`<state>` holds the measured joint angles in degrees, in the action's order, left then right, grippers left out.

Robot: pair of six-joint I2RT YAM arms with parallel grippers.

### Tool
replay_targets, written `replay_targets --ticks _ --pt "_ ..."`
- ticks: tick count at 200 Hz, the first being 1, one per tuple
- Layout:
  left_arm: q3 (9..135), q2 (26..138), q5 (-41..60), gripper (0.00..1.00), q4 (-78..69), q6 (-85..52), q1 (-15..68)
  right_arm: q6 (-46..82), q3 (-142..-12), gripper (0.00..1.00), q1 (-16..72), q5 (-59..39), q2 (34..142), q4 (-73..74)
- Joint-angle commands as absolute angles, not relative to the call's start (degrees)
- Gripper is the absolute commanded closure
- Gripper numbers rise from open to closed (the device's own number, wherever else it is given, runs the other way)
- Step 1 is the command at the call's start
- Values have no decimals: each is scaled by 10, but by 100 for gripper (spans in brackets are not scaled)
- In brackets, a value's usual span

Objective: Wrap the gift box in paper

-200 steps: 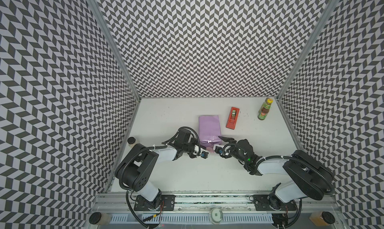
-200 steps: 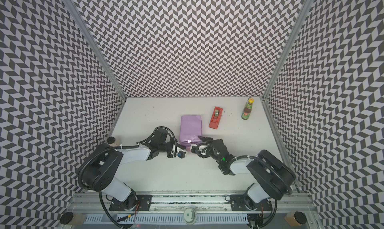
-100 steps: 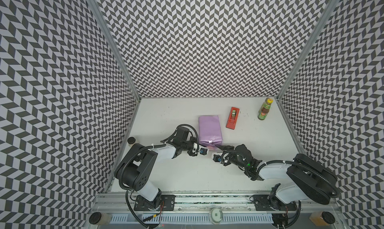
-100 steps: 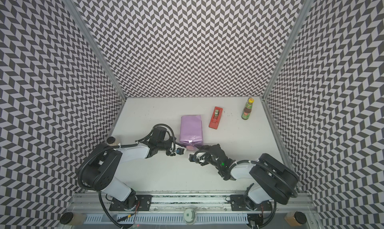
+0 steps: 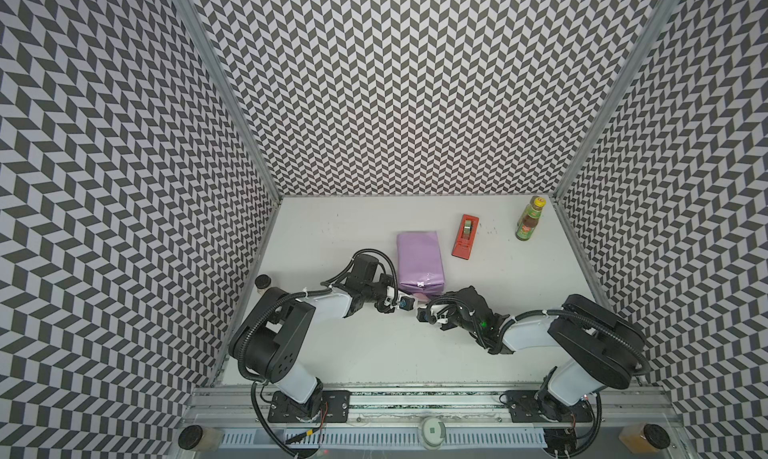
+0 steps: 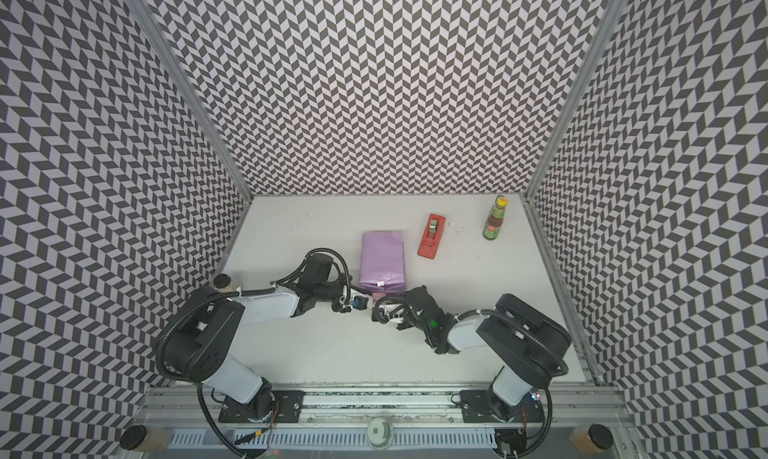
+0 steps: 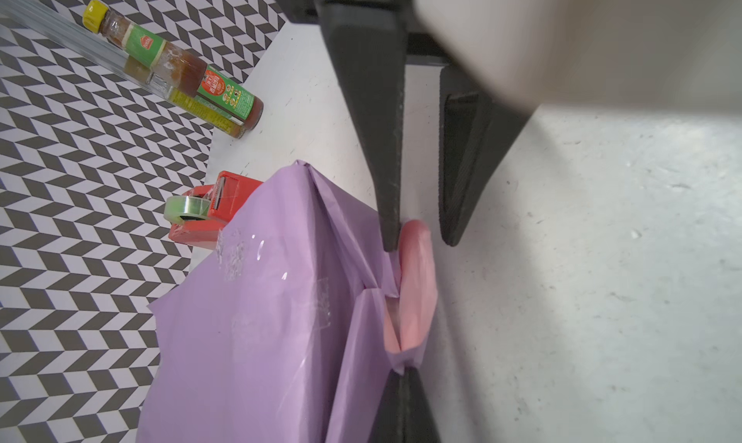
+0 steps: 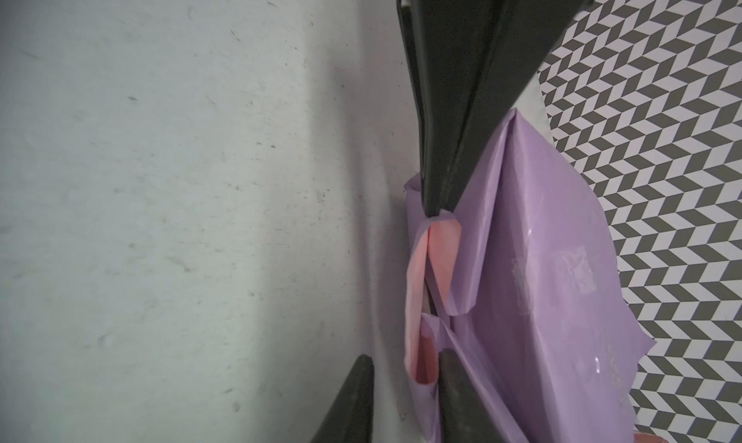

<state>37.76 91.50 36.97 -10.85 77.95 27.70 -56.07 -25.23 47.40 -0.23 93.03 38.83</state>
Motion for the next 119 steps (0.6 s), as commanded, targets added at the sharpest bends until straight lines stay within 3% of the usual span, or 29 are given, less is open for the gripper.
replay_targets --ticks 1,62,98,119 --pt "387 921 384 100 -94 783 275 -570 -269 77 472 2 944 416" --pt "387 916 383 100 -92 786 276 -572 -266 97 465 1 945 441" --pt "382 898 379 89 -97 784 276 -567 -260 100 459 0 939 457" --pt "371 876 382 75 -101 786 276 -565 -261 100 456 -1 940 457"
